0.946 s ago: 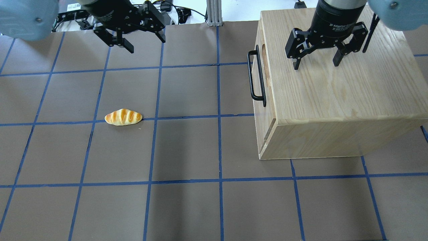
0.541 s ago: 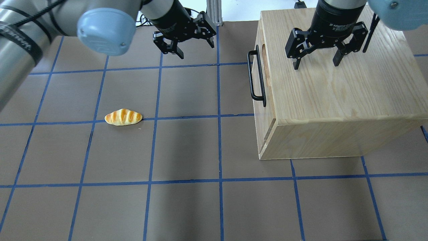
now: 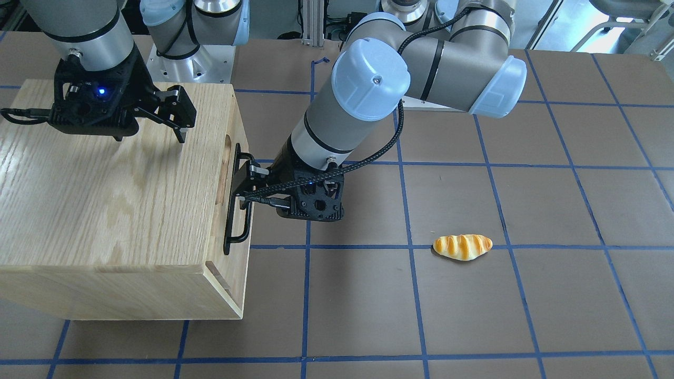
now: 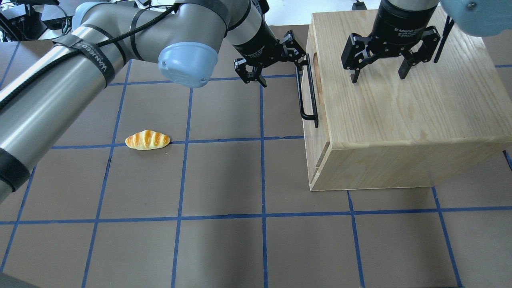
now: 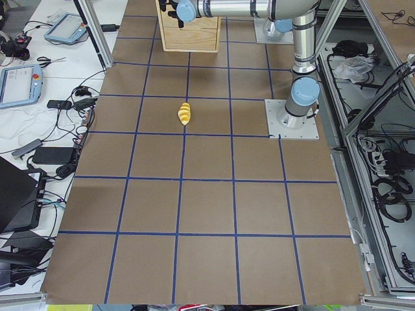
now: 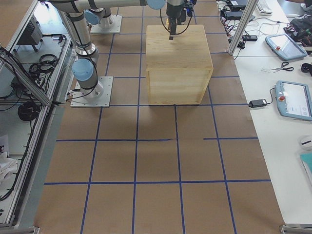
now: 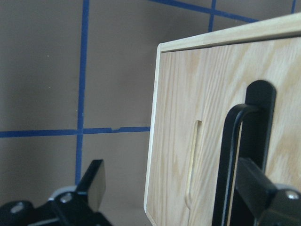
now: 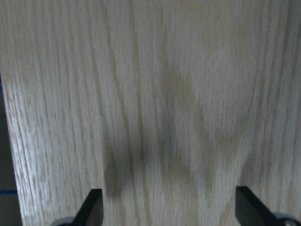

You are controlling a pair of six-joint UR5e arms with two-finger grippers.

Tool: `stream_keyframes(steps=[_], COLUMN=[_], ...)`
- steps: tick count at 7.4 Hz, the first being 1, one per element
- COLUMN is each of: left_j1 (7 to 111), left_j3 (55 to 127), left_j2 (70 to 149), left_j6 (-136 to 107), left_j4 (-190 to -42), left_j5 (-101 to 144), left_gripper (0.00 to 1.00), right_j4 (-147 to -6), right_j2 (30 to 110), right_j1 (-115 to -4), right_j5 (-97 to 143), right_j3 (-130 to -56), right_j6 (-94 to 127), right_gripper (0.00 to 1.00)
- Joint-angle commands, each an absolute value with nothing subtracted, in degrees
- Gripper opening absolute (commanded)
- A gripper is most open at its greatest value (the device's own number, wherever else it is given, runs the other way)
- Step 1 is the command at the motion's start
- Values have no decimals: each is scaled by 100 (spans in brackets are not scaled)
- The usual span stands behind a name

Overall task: Open upper drawer
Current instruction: 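Move the left gripper toward the black drawer handle on the cabinet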

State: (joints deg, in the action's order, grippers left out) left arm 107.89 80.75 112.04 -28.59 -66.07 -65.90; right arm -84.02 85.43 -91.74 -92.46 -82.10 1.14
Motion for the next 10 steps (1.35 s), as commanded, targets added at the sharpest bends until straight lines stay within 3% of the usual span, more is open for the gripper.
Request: stream_keyframes(steps=[1, 10], left_j1=[10854, 10855], left_j3=[8427, 8639], left_j2=[11084, 10996], left_j6=[-2971, -2463], left_j4=[-6574, -6442], left_j5=[-6504, -6679], left_gripper=[100, 100], right_j4=[-8402, -8402], right_j2=[8543, 8543], right_j1=[-9167, -9176], right_j5=[-9246, -9246], right_j3=[-8209, -8209], right_j6=[106, 114], right_gripper=[100, 100])
